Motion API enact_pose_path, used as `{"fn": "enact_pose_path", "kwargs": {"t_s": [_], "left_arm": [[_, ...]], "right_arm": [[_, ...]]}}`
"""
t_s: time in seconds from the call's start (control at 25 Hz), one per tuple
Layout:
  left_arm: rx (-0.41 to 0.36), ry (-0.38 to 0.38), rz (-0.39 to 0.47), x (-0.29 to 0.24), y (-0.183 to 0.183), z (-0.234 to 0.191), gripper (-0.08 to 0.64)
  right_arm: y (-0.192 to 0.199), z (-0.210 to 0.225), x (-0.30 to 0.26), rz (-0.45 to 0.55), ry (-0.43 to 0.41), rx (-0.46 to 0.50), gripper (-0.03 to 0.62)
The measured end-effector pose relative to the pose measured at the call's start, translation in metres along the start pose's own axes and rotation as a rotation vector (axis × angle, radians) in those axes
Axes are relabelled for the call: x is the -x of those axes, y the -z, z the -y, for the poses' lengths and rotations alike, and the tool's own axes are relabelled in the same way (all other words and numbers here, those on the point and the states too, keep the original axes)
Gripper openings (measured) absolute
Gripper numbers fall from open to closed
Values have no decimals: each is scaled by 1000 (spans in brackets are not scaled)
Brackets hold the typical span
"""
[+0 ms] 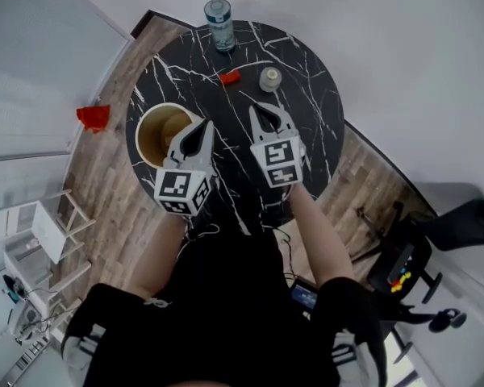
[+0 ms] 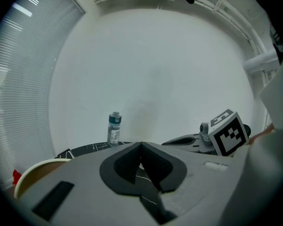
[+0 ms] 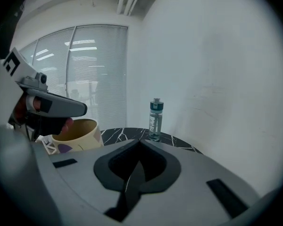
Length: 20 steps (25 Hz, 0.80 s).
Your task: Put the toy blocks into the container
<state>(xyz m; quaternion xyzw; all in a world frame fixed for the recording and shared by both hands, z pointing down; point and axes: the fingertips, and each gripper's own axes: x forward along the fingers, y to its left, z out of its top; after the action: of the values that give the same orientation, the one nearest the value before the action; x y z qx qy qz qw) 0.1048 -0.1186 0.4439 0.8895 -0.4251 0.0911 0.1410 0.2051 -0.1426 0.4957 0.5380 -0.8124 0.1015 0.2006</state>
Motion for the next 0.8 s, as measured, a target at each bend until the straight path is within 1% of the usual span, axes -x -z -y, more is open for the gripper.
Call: {"fn": "enact_pose_path", "kwargs": {"t_s": [0.16, 0.4, 0.6, 0.8], "left_arm": [[-1, -22, -9, -21, -4, -7, 0], [17, -47, -28, -54, -16, -30, -1], [28, -68, -84, -82, -16, -55, 0], [29, -84, -153, -105, -4, -72, 0]], "right_arm": [[10, 15, -19, -13, -15, -22, -3], [19, 20, -63, -39, -57, -79, -3], [29, 32, -103, -71, -52, -125, -3], [45, 36, -144, -117, -50, -166, -3]]}}
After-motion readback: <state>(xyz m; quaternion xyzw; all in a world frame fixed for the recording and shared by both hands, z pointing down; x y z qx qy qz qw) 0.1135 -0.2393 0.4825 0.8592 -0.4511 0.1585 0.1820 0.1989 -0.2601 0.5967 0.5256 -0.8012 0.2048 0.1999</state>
